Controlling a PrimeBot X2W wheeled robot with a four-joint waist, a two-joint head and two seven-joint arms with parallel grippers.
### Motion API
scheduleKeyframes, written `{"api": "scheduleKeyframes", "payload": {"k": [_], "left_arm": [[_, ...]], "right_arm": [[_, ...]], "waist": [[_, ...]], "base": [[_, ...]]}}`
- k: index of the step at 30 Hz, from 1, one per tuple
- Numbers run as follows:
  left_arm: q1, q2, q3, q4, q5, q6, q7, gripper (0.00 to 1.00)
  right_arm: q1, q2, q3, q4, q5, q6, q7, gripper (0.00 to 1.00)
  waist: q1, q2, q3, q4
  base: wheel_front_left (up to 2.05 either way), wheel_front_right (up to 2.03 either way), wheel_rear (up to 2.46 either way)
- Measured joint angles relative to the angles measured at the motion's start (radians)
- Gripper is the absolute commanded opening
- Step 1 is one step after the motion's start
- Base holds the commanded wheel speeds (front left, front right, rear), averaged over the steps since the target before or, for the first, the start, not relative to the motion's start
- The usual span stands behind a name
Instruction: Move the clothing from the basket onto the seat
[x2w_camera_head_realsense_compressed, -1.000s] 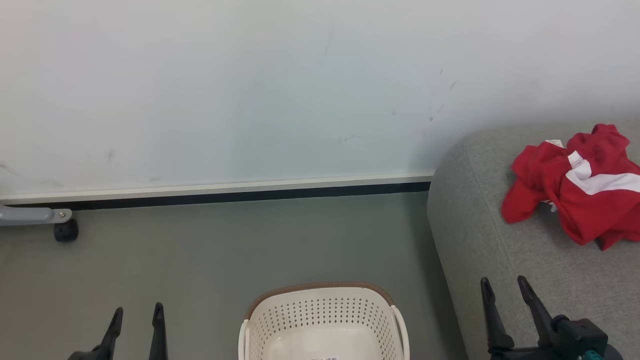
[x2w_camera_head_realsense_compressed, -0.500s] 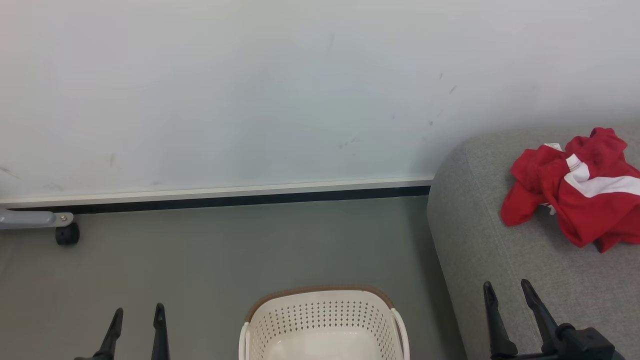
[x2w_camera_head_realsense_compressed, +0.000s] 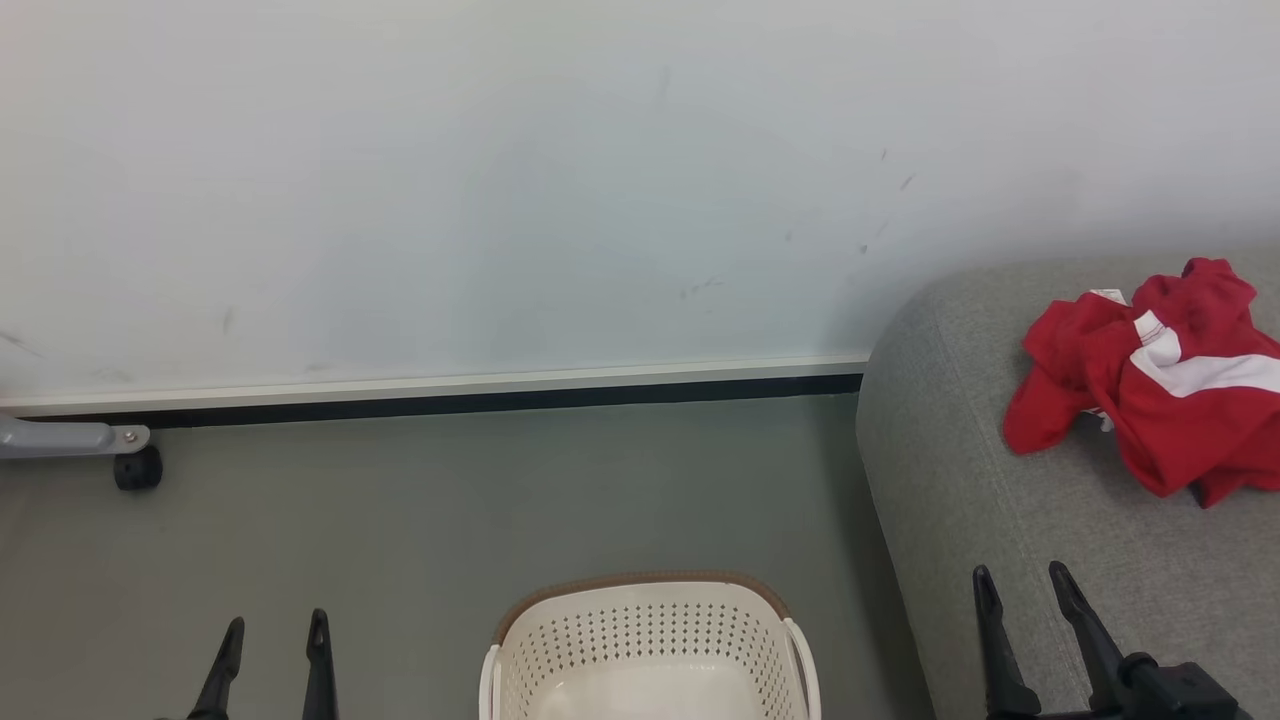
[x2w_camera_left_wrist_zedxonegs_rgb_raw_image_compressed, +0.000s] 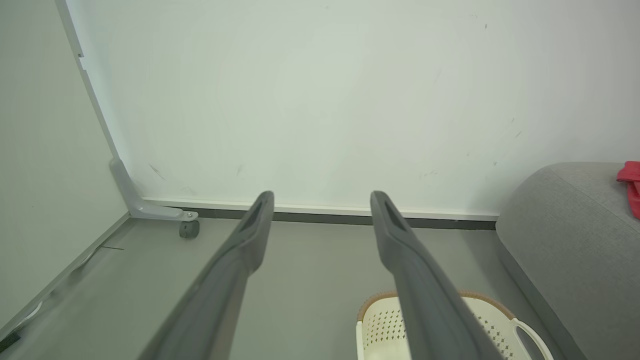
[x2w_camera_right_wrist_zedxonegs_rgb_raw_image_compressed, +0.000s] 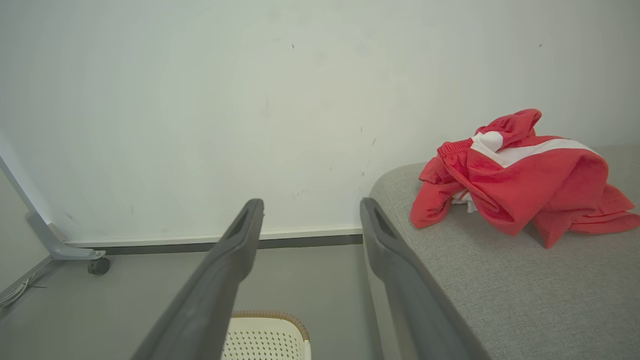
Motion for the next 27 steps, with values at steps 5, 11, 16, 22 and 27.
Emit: {"api": "scheduleKeyframes", "payload": {"k": [5,11,16,22,27], "left_arm": [[0.002,-0.003,0.002,-0.003,0.006,0.000,0.000,1.00],[0.003,-0.004,0.007,-0.005,0.010,0.000,0.000,0.00],[0.024,-0.032,-0.003,0.047,0.006,-0.001,0.005,0.00],[0.020,-0.037,0.010,0.054,-0.049,-0.011,0.027,0.00],[0.017,-0.045,0.023,0.059,-0.118,-0.029,0.047,0.00]], "right_arm": [[0.000,0.000,-0.003,-0.004,-0.004,-0.002,0.000,1.00],[0.001,0.000,-0.006,-0.007,-0.007,-0.002,0.000,0.00],[0.025,0.019,0.005,0.050,-0.007,-0.002,0.003,0.00],[0.020,0.025,-0.019,0.058,0.048,0.008,0.021,0.00],[0.016,0.031,-0.039,0.065,0.122,0.021,0.043,0.00]], "waist": [[0.0000,0.0000,0.002,0.002],[0.0000,0.0000,0.006,0.004],[0.0001,0.0000,0.006,0.004],[0.0001,0.0000,0.010,0.003],[0.0001,0.0000,0.012,0.002]], "base": [[0.00,0.00,0.00],[0.00,0.00,0.00],[0.00,0.00,0.00],[0.00,0.00,0.00],[0.00,0.00,0.00]]}}
